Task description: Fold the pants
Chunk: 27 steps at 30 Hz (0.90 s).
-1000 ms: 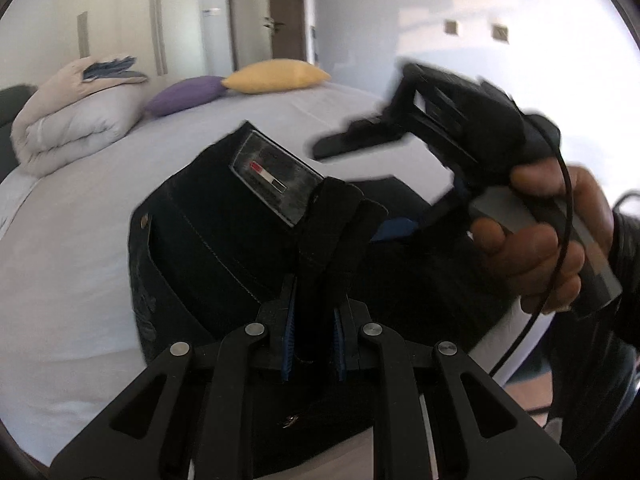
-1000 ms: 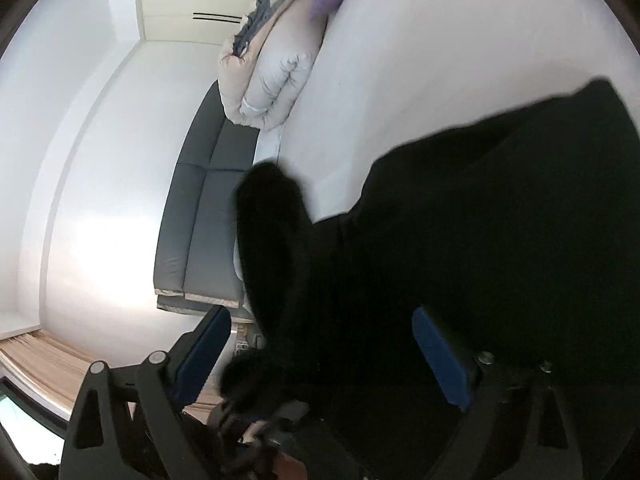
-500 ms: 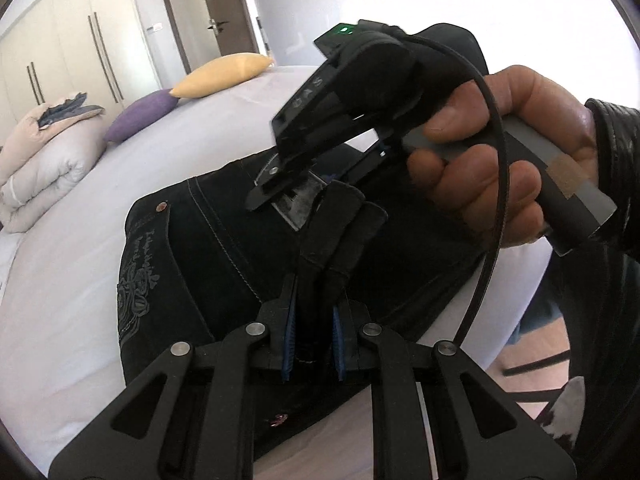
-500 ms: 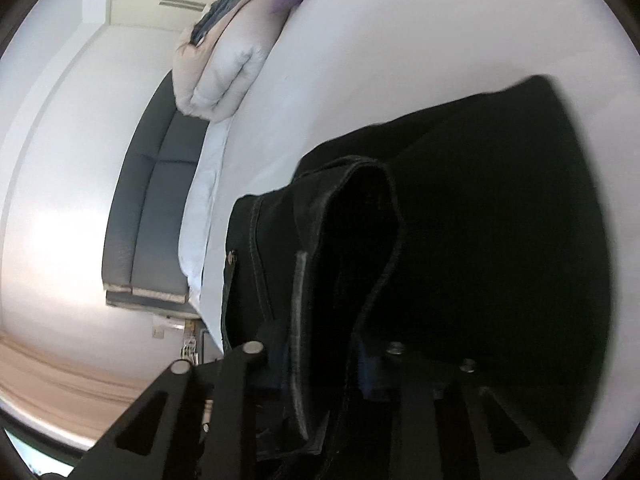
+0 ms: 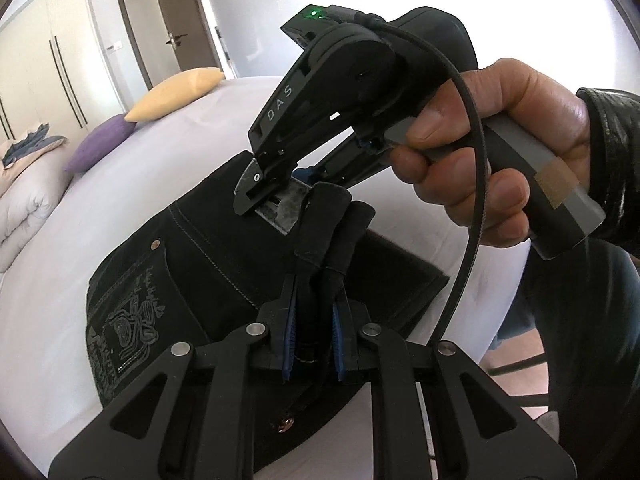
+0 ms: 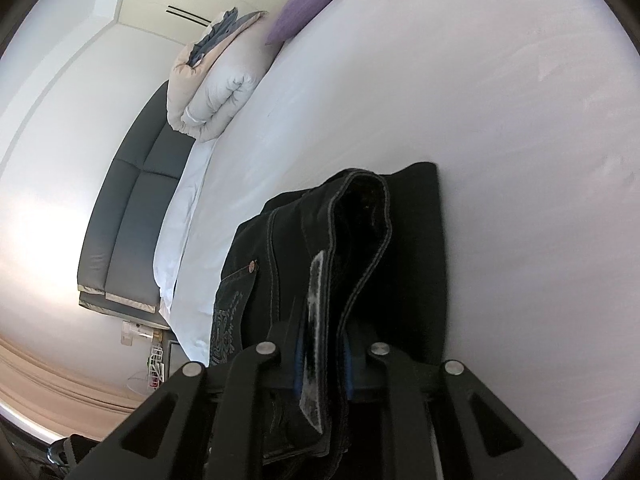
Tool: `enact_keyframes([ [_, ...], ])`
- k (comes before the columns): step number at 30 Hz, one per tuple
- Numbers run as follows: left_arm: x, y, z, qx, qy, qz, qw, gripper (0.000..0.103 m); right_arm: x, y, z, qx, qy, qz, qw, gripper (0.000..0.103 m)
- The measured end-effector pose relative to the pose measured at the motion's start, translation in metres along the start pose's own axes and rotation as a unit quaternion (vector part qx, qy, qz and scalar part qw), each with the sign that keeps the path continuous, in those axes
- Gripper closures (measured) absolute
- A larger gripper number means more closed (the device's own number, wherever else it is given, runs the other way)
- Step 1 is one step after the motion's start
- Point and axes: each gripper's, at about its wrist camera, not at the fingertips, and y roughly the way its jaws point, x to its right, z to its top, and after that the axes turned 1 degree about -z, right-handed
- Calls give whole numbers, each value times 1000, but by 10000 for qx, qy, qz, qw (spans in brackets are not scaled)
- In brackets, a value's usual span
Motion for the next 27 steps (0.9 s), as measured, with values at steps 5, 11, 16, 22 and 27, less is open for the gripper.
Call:
enact_keyframes([
  [5, 21, 11, 5, -77, 60, -53, 9999, 90, 13, -1, 2, 35, 145, 38, 9999, 87],
  [11, 36, 25, 12, -182, 75, -100, 9998, 90, 22, 3, 2, 64, 238, 29, 9997, 87],
  [16, 20, 27, 20, -178, -66, -104, 9998, 87, 39, 7, -8, 219, 177, 208, 9994, 90],
  [22, 8, 2, 19, -67, -662, -738, 9951, 79, 43, -14, -16, 448, 372, 279, 9979, 73],
  [27, -25, -20, 8, 48, -1372, -1017, 9853, 79, 34, -52, -30, 835, 485, -198, 9951, 70],
])
